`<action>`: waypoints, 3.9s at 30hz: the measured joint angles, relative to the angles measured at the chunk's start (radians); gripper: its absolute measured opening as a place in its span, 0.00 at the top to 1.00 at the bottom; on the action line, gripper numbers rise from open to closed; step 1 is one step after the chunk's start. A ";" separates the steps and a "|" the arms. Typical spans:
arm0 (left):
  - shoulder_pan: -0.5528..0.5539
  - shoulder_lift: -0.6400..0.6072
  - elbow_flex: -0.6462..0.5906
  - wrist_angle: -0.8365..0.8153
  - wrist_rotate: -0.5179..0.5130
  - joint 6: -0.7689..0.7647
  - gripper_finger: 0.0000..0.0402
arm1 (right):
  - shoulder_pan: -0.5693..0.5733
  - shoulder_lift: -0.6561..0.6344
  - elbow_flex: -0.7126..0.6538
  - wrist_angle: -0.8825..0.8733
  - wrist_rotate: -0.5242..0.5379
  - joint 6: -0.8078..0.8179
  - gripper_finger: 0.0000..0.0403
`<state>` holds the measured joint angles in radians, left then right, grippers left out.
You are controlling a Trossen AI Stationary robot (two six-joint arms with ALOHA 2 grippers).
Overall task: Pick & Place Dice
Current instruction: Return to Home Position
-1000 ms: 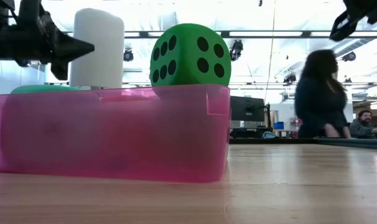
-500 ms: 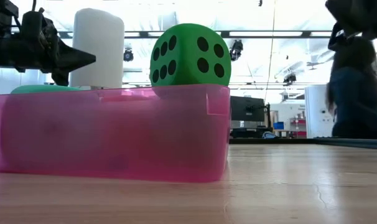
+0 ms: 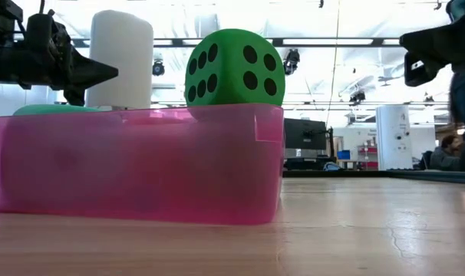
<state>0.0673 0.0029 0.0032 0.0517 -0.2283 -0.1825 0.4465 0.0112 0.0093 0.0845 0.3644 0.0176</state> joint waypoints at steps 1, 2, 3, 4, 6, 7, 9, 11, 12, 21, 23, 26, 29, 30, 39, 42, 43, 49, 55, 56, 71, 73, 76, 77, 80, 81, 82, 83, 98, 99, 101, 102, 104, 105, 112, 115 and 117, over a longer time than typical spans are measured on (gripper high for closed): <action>0.000 0.001 0.000 0.000 0.000 0.000 0.99 | 0.000 0.000 0.000 0.000 -0.002 0.006 0.98; 0.000 0.001 0.000 -0.001 0.000 0.000 0.99 | 0.000 0.001 0.000 -0.003 -0.002 0.005 0.98; 0.000 0.001 0.000 0.000 0.000 0.000 0.99 | 0.000 0.002 0.000 -0.002 -0.002 0.000 0.98; 0.000 0.001 0.000 0.000 0.000 0.000 0.99 | 0.000 0.002 0.000 -0.002 -0.002 -0.011 0.98; 0.000 0.001 0.000 0.000 0.000 0.000 0.99 | 0.000 0.003 0.000 -0.002 -0.002 -0.042 0.98; 0.000 0.001 0.000 0.000 0.000 0.000 0.99 | 0.000 0.004 0.000 -0.002 -0.003 -0.060 0.98; 0.000 0.001 0.000 0.000 0.000 0.000 0.99 | 0.000 0.004 0.000 -0.002 -0.003 -0.099 0.98; 0.000 0.001 0.000 0.000 0.000 0.000 0.99 | 0.000 0.004 0.000 -0.002 -0.003 -0.129 0.98; 0.000 0.001 0.000 0.000 0.000 0.000 0.99 | 0.000 0.004 0.000 -0.002 -0.004 -0.140 0.98; 0.000 0.001 -0.001 0.000 0.000 0.000 0.99 | 0.000 0.004 0.000 -0.002 -0.005 -0.152 0.98; 0.000 0.001 -0.001 0.000 0.001 0.000 0.99 | 0.000 0.004 0.000 -0.002 -0.005 -0.152 0.98; 0.000 0.001 -0.001 0.000 0.001 0.000 0.99 | 0.000 0.004 0.000 -0.002 -0.005 -0.152 0.98; 0.000 0.001 -0.001 0.000 0.001 0.000 0.99 | 0.000 0.004 0.000 -0.002 -0.005 -0.152 0.98; 0.000 0.001 -0.001 0.000 0.001 0.001 0.99 | 0.000 0.004 0.000 -0.002 -0.005 -0.152 0.98; 0.000 0.002 -0.001 0.000 0.001 0.001 0.99 | 0.000 0.004 0.000 -0.002 -0.004 -0.151 0.98; 0.000 0.002 -0.001 0.000 0.001 0.001 0.99 | 0.000 0.004 0.000 -0.002 -0.004 -0.149 0.98; 0.000 0.002 -0.001 0.000 0.001 0.001 0.99 | 0.000 0.004 0.000 -0.002 -0.004 -0.150 0.98; 0.000 0.002 -0.001 0.000 0.001 0.001 0.98 | 0.000 0.004 0.000 -0.002 -0.004 -0.152 0.98; 0.000 0.002 -0.001 0.000 0.001 0.001 0.99 | 0.000 0.004 0.000 -0.002 -0.004 -0.150 0.98; 0.000 0.002 -0.001 0.000 0.001 0.001 0.99 | 0.000 0.004 0.000 -0.002 -0.004 -0.149 0.98; 0.000 0.002 -0.001 -0.002 0.001 0.001 0.98 | 0.000 0.005 0.000 -0.002 -0.004 -0.150 0.98; 0.000 0.002 -0.001 -0.002 0.001 0.001 0.98 | 0.000 0.005 0.000 -0.002 -0.004 -0.151 0.98; 0.000 0.002 -0.001 -0.002 0.002 0.001 0.99 | 0.000 0.005 0.000 -0.002 -0.004 -0.150 0.98; 0.000 0.002 -0.001 -0.002 0.002 0.001 0.98 | 0.000 0.005 0.000 -0.002 -0.004 -0.152 0.98; 0.000 0.002 -0.001 -0.002 0.002 0.001 0.99 | 0.000 0.005 0.000 -0.002 -0.004 -0.149 0.98; 0.000 0.002 -0.001 -0.002 0.002 0.001 0.98 | 0.000 0.005 0.000 -0.002 -0.004 -0.150 0.98; 0.000 0.002 -0.001 -0.002 0.001 0.001 0.98 | 0.000 0.005 0.000 -0.001 -0.004 -0.151 0.98; 0.000 0.002 -0.001 -0.002 0.001 0.000 0.99 | 0.000 0.005 0.000 -0.001 -0.004 -0.151 0.98; 0.000 0.002 -0.001 -0.003 0.001 0.001 0.99 | 0.000 0.005 0.000 -0.001 -0.004 -0.149 0.98; 0.000 0.002 -0.001 -0.003 0.001 0.001 0.99 | 0.000 0.005 0.000 -0.002 -0.004 -0.150 0.98; 0.000 0.002 -0.001 -0.003 0.001 0.001 0.99 | 0.000 0.005 0.000 -0.001 -0.004 -0.152 0.98; 0.000 0.002 -0.001 -0.003 0.001 0.001 0.99 | 0.000 0.005 0.000 -0.001 -0.004 -0.151 0.98; 0.000 0.002 -0.001 -0.003 0.001 0.001 0.99 | 0.000 0.005 0.000 -0.001 -0.004 -0.150 0.98; 0.000 0.002 -0.001 -0.003 0.001 0.001 0.99 | 0.000 0.005 0.000 -0.001 -0.004 -0.152 0.98; 0.000 0.001 0.000 -0.003 0.001 0.000 0.99 | 0.000 0.005 0.000 -0.002 -0.004 -0.149 0.98; 0.000 0.001 0.000 -0.003 0.001 0.000 0.99 | 0.000 0.005 0.000 -0.001 -0.004 -0.152 0.98; 0.000 0.001 0.000 -0.003 0.001 0.001 0.99 | 0.000 0.005 0.000 -0.001 -0.004 -0.149 0.98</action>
<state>0.0677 0.0040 0.0029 0.0490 -0.2272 -0.1818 0.4465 0.0158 0.0093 0.0834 0.3607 -0.1318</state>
